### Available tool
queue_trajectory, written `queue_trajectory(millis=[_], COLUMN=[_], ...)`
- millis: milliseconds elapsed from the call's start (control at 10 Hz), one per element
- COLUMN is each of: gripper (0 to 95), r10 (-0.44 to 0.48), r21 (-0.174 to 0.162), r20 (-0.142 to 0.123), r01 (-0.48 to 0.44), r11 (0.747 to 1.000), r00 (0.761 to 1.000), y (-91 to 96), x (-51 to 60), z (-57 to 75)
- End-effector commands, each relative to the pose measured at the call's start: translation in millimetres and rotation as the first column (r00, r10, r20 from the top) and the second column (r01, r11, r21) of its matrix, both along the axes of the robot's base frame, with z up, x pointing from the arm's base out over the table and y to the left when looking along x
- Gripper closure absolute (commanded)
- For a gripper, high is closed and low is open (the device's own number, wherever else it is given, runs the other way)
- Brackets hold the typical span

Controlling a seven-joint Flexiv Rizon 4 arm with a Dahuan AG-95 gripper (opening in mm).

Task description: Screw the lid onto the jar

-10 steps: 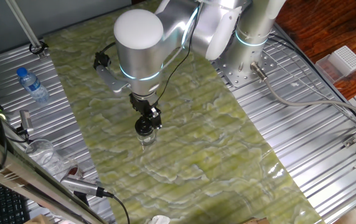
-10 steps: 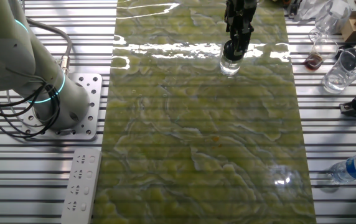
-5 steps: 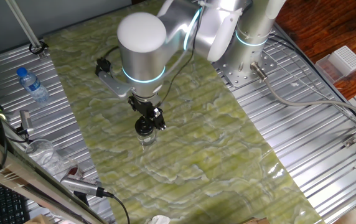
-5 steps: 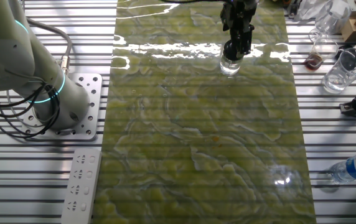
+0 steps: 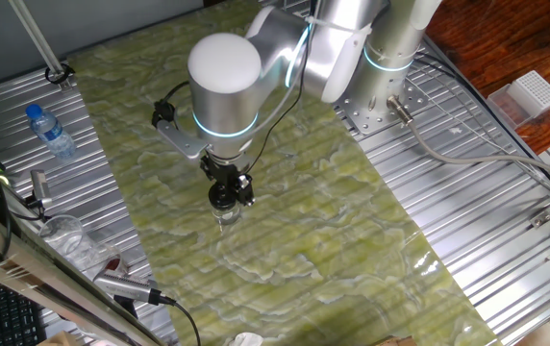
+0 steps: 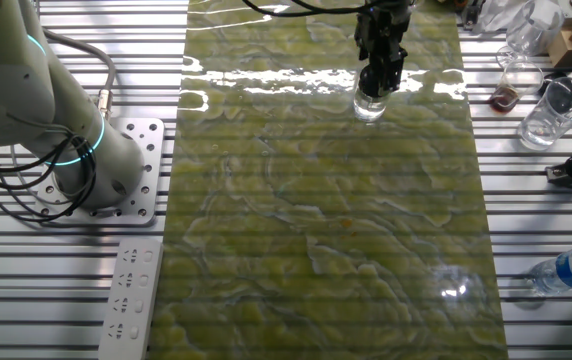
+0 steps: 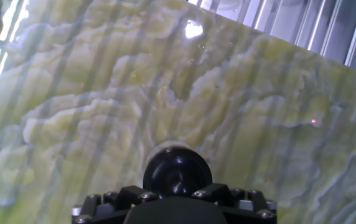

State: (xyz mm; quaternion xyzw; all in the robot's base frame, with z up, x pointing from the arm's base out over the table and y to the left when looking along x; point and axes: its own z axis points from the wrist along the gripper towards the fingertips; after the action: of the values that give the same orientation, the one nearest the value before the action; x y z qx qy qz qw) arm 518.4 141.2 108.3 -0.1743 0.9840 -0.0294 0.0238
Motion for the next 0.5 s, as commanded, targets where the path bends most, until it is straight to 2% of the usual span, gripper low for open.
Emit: queue_trajectory(millis=[100,500], gripper=[19.0,19.0], r10=[-0.003,-0.039], r21=[-0.005,-0.004], r20=[-0.001,0.004], r01=[0.003,0.039], r11=[1.000,0.999], r00=[1.000,0.999], y=[-0.7,-0.7], x=[-1.4,-1.4], z=[0.5,0.5])
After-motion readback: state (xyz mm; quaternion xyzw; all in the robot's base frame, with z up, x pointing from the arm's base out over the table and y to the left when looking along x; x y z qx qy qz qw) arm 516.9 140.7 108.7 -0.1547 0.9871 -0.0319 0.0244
